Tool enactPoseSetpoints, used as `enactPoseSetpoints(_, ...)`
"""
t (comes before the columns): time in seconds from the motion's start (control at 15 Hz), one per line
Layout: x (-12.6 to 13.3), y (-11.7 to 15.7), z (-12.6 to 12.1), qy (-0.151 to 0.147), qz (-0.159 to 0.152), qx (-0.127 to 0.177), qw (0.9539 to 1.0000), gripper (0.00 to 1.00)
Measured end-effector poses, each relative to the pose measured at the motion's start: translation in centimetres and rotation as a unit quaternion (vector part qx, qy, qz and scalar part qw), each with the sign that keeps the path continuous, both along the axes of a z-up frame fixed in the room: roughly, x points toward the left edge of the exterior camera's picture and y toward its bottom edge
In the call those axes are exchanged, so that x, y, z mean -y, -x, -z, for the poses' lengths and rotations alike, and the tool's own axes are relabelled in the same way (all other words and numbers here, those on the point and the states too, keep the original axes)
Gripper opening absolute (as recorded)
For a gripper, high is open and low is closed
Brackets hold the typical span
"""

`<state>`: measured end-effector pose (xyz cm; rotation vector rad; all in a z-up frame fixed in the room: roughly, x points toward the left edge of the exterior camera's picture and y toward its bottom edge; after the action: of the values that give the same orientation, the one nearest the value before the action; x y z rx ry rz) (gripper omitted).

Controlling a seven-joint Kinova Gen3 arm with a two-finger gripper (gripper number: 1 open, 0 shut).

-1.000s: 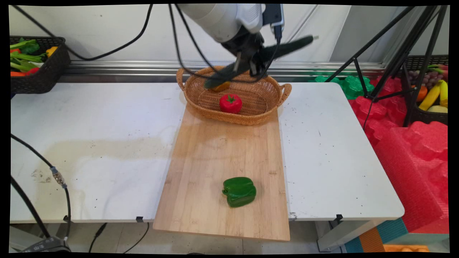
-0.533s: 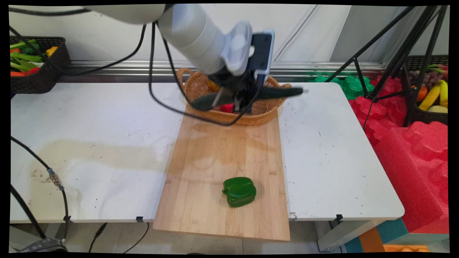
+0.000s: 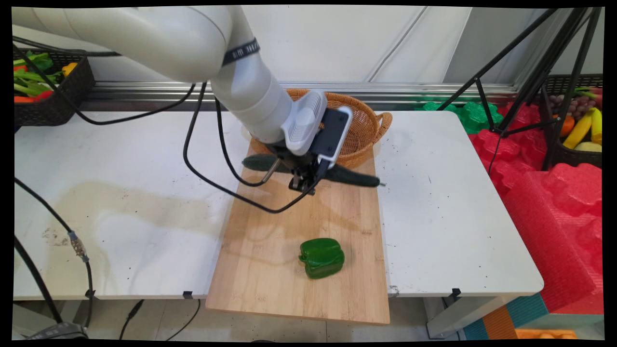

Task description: Place the picked object on the cutting board

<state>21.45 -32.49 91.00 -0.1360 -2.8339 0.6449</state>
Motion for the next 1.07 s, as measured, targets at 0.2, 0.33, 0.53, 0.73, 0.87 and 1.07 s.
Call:
enactPoseSetpoints(0.2,0.4,-0.2,2.0,-0.013,0.022,0.015,0.9996,0.0)
enactPoseSetpoints(0.33,0.6,0.3,3.3,-0.017,0.03,0.022,0.9992,0.0)
enactPoseSetpoints(0.53,0.9,1.2,5.0,-0.024,0.045,0.033,0.9982,0.0)
enactPoseSetpoints(0.73,1.0,2.0,6.6,-0.035,0.063,0.042,0.9965,0.0)
enactPoseSetpoints(0.87,1.0,2.4,7.3,-0.035,0.07,0.045,0.9959,0.0)
enactPoseSetpoints(1.07,0.9,2.4,7.8,-0.034,0.075,0.048,0.9954,0.0)
